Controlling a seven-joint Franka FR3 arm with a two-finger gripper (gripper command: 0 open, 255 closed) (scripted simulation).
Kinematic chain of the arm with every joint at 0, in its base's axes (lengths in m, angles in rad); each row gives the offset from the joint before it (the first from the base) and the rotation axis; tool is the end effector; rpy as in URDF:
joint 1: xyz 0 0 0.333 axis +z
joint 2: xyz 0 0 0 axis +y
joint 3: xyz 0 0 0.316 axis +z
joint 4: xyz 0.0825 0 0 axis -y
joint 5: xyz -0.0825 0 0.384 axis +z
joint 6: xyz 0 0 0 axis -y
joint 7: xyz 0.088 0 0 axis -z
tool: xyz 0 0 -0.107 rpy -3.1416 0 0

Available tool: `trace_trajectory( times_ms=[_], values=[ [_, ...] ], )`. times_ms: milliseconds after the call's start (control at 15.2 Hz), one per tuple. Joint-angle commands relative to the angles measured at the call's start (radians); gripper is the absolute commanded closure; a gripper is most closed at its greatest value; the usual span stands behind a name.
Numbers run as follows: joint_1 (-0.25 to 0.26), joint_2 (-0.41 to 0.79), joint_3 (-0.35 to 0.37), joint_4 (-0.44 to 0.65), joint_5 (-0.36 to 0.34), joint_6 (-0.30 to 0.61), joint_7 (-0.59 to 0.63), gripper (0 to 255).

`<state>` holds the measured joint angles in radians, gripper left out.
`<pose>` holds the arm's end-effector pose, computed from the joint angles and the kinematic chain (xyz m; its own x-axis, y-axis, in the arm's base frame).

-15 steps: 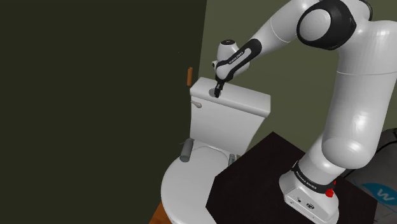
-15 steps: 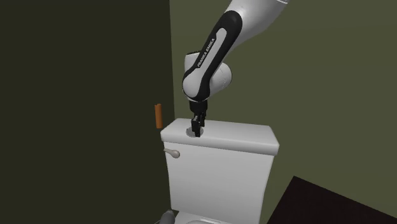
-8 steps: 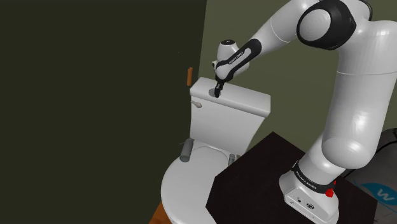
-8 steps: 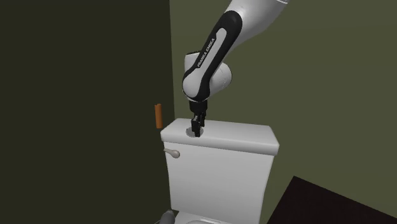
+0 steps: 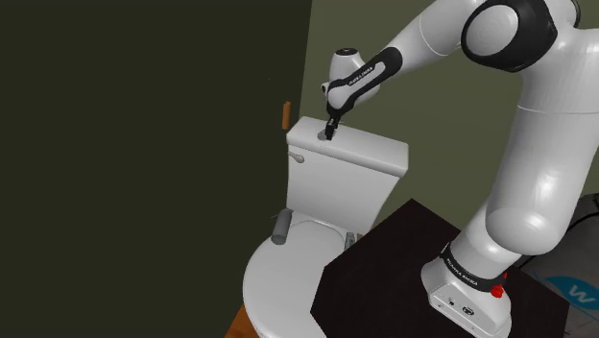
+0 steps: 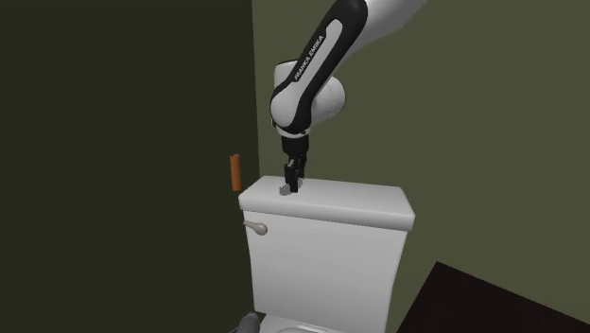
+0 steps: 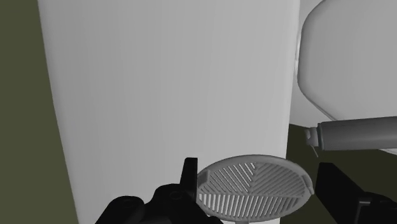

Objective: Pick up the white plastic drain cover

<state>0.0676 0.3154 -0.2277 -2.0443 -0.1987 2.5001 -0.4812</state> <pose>0.6010 -0.0911 0.3044 0.8823 0.4704 0.0142 0.4534 -0.8577 0.2426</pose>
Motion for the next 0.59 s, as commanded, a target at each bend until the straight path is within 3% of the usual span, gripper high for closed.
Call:
trace_trajectory(
  times_ms=[0, 528],
  values=[
    [0.001, -0.018, 0.000, 0.005, 0.000, -0.024, -0.003, 255],
    [0.005, -0.068, -0.001, 0.028, 0.000, -0.095, -0.014, 255]
  ],
)
